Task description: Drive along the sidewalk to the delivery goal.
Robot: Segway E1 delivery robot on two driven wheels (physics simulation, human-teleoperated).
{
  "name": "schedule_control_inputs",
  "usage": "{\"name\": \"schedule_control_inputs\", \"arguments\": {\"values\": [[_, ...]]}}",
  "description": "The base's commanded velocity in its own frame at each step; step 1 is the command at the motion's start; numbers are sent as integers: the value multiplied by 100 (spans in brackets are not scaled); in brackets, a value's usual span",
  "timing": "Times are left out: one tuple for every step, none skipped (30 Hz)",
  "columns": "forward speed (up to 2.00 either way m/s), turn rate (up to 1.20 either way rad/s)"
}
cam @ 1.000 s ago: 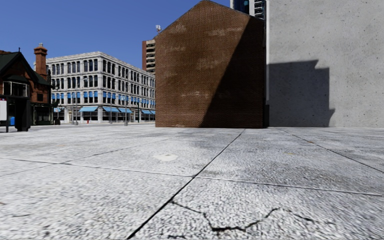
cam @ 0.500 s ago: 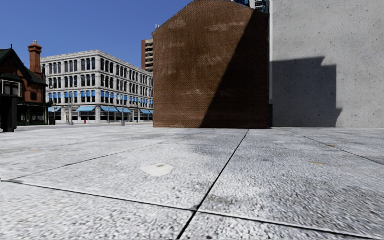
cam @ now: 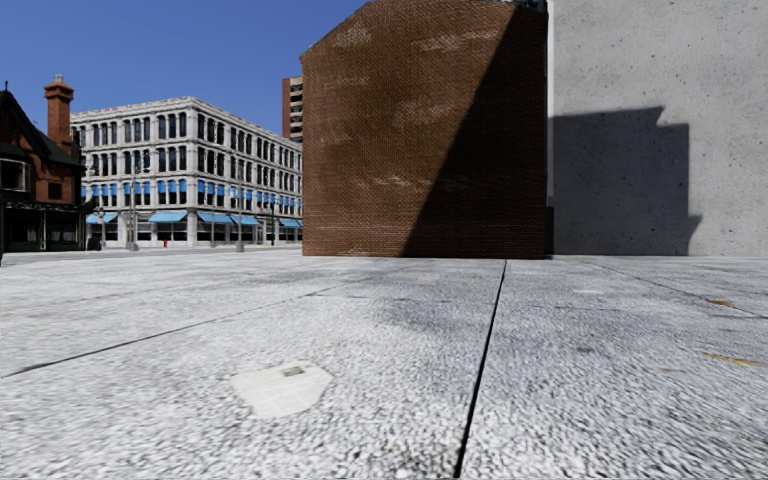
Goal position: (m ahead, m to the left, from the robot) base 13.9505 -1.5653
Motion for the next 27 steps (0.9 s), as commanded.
{"name": "schedule_control_inputs", "arguments": {"values": [[200, 0], [200, 0], [200, 0], [200, 0], [200, 0], [200, 0], [200, 0], [200, 0], [200, 0], [200, 0], [200, 0], [200, 0], [200, 0], [200, 0], [200, 0], [200, 0], [200, 0], [200, 0], [200, 0], [200, 0], [200, 0], [200, 0], [200, 0], [200, 0], [200, 0], [200, 0], [200, 0]]}}
